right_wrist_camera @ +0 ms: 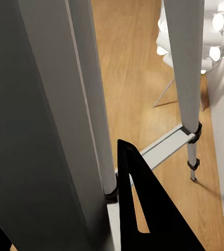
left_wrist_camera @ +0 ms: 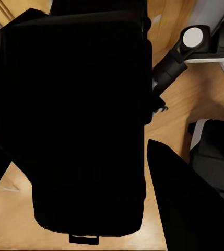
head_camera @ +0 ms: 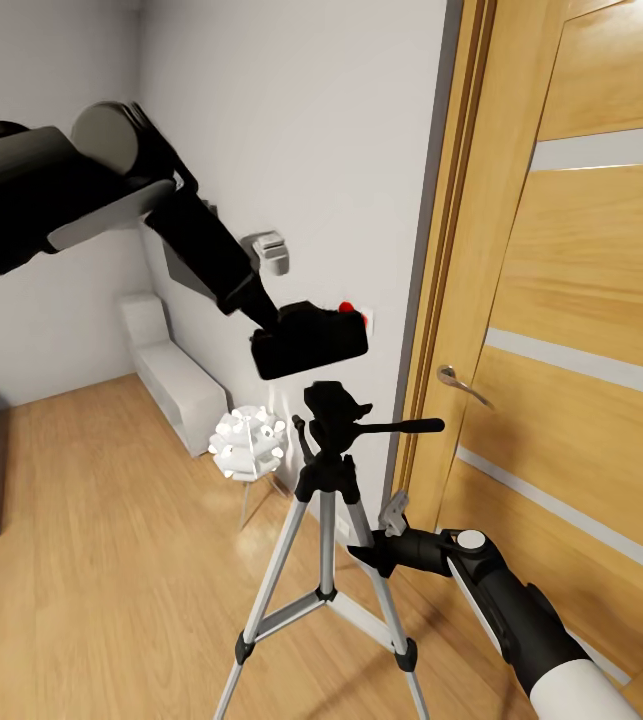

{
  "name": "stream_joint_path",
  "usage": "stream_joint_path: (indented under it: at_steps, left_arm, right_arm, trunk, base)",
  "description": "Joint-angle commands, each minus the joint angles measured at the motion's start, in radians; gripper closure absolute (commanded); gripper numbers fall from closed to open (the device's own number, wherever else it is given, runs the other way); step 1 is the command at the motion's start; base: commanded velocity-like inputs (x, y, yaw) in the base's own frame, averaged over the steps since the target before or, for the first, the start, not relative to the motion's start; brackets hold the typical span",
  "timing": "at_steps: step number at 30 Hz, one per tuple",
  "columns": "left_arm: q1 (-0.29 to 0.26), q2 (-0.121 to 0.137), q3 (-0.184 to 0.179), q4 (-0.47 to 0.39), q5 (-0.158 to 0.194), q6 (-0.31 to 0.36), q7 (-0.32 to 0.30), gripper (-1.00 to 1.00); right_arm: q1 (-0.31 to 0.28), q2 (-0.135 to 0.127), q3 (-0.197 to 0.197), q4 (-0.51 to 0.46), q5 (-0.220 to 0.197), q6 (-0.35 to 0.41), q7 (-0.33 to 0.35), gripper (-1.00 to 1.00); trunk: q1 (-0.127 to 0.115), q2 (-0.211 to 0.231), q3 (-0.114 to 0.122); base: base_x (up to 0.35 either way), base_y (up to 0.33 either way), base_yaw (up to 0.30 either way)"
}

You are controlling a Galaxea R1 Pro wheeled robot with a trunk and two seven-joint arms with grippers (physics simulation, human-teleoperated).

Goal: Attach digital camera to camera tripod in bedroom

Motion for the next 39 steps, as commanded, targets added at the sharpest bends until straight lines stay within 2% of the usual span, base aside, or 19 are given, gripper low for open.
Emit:
stream_joint_path:
  at_steps: [1,4,12,20,23,29,39]
  left_arm:
    - [-0.004,-0.006,-0.011,0.004,0.001,0.005,-0.003,1.00]
    - [-0.010,-0.024,-0.029,0.019,0.001,0.005,-0.002,1.00]
    - [-0.014,-0.052,-0.042,0.059,0.001,0.005,-0.002,1.00]
    - [-0.015,-0.137,-0.054,0.154,0.002,0.005,-0.002,1.00]
    - [-0.015,-0.157,-0.067,0.176,0.002,0.005,-0.003,1.00]
    - [-0.015,-0.173,-0.089,0.194,0.004,0.005,-0.004,1.00]
    - [-0.014,-0.173,-0.099,0.199,0.008,0.005,-0.005,1.00]
  right_arm:
    - [-0.001,0.000,0.001,-0.002,0.007,0.004,0.003,1.00]
    - [-0.001,0.000,0.001,-0.002,0.007,0.004,0.003,1.00]
    - [-0.001,0.000,0.001,-0.002,0.007,0.004,0.003,1.00]
    - [-0.001,0.000,0.000,-0.002,0.006,0.004,0.003,1.00]
    - [-0.001,0.000,0.000,-0.002,0.006,0.004,0.003,1.00]
    - [-0.001,0.000,-0.001,-0.002,0.006,0.004,0.003,1.00]
    - [-0.001,0.000,0.000,-0.002,0.006,0.004,0.003,1.00]
  trunk:
    - [0.001,-0.002,-0.002]
    - [0.001,-0.002,-0.002]
    - [0.001,-0.002,-0.002]
    - [0.001,-0.002,-0.002]
    - [0.001,-0.002,-0.002]
    - [0.001,-0.002,-0.002]
    - [0.001,-0.002,-0.002]
  base:
    - [0.000,0.000,0.000]
    - [0.000,0.000,0.000]
    - [0.000,0.000,0.000]
    - [0.000,0.000,0.000]
    - [0.000,0.000,0.000]
    - [0.000,0.000,0.000]
    - [0.000,0.000,0.000]
